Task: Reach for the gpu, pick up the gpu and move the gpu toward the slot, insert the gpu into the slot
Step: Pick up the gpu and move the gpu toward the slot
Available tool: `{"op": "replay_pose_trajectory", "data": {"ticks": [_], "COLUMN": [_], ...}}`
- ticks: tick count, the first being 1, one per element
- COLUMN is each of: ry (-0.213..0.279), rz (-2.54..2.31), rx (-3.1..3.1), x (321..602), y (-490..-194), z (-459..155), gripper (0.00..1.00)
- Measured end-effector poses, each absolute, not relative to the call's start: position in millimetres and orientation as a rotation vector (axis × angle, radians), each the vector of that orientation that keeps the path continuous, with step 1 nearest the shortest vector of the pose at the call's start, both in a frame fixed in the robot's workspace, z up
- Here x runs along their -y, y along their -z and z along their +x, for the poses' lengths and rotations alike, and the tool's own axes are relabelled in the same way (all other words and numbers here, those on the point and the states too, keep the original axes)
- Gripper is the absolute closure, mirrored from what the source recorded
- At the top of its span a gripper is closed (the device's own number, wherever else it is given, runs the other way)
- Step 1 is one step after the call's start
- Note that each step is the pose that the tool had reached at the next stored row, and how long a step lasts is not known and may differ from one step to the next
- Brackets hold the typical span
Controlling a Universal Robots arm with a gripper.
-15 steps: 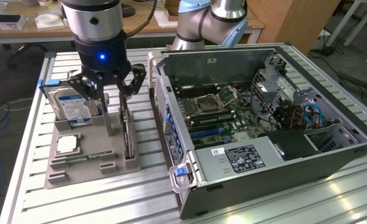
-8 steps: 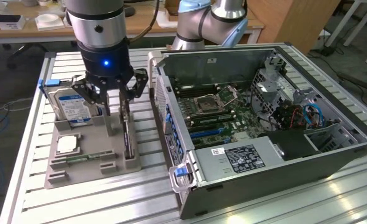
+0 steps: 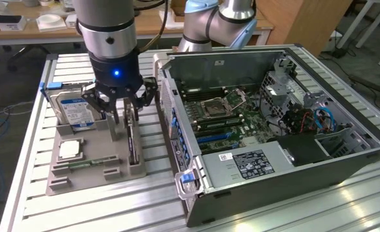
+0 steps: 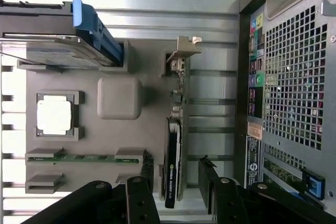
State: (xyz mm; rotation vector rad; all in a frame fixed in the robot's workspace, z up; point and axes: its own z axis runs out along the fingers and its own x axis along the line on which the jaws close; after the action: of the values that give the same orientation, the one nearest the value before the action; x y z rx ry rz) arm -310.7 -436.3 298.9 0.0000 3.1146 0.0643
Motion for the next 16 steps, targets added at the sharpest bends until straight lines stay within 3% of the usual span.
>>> {"op": "replay_pose_trajectory", "data": {"ticks": [16], "ry": [-0.064], "rz": [0.0], "rx": [-3.11], "x": [436], "y": [-270], "z": [-311], "gripper": [0.53]}}
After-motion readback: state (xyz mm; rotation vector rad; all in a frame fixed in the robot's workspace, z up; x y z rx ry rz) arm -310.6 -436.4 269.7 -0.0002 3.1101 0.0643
